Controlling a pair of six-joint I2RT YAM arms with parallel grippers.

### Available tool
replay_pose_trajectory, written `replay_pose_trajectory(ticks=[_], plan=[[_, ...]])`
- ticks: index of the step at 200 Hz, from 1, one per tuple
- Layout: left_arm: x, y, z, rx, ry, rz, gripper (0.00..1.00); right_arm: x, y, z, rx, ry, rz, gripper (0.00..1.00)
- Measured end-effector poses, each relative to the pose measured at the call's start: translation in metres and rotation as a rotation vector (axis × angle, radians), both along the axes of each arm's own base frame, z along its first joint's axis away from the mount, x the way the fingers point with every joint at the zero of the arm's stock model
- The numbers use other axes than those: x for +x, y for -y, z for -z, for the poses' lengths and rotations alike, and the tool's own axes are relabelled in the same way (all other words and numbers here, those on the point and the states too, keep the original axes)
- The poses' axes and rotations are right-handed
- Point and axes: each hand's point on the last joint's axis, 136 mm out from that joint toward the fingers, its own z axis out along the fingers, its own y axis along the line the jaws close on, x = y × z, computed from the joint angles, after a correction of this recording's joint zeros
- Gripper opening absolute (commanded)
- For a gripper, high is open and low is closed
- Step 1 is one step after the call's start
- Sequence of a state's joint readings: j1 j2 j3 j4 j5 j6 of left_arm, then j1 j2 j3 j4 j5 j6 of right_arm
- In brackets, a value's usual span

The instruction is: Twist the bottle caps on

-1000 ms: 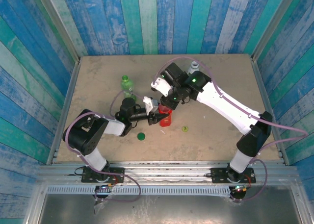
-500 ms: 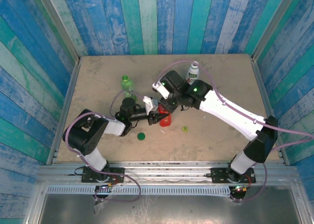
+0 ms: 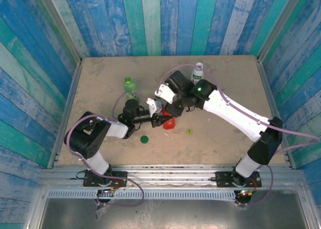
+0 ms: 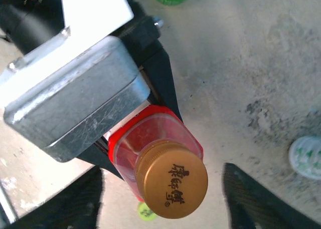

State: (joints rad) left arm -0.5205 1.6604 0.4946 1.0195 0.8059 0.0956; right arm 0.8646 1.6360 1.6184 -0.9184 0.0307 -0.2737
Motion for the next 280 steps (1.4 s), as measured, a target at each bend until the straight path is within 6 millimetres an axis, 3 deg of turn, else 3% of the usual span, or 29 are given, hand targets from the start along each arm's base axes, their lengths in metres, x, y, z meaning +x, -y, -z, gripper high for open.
replay_pose_trajectory(ticks=[28, 65, 90, 105, 143, 173, 240, 280], plan=[[0.0, 0.0, 0.0, -0.001, -0.001, 0.0, 0.53, -0.001, 0.003, -0.015, 0.051, 0.012, 0.063, 0.85], [0.001, 0.0, 0.0, 0.001, -0.003, -0.004, 0.53, -0.002, 0.015, -0.054, 0.205, 0.039, 0.254, 0.84], [0.001, 0.0, 0.0, 0.001, -0.002, -0.004, 0.53, 0.005, 0.015, -0.067, 0.277, -0.008, 0.414, 0.8], [0.001, 0.0, 0.0, 0.001, -0.003, -0.004, 0.53, 0.01, 0.01, -0.064, 0.284, -0.045, 0.479, 0.75], [0.001, 0.0, 0.0, 0.001, -0.003, -0.004, 0.53, 0.011, -0.001, -0.034, 0.211, -0.136, 0.571, 0.55], [0.001, 0.0, 0.0, 0.001, -0.003, -0.004, 0.53, 0.008, -0.001, -0.019, 0.166, -0.179, 0.595, 0.46], [0.001, 0.0, 0.0, 0.001, -0.003, -0.004, 0.53, 0.004, 0.0, -0.012, 0.138, -0.211, 0.594, 0.37], [0.001, 0.0, 0.0, 0.001, -0.002, -0.003, 0.53, 0.004, -0.003, -0.012, 0.135, -0.216, 0.578, 0.37]])
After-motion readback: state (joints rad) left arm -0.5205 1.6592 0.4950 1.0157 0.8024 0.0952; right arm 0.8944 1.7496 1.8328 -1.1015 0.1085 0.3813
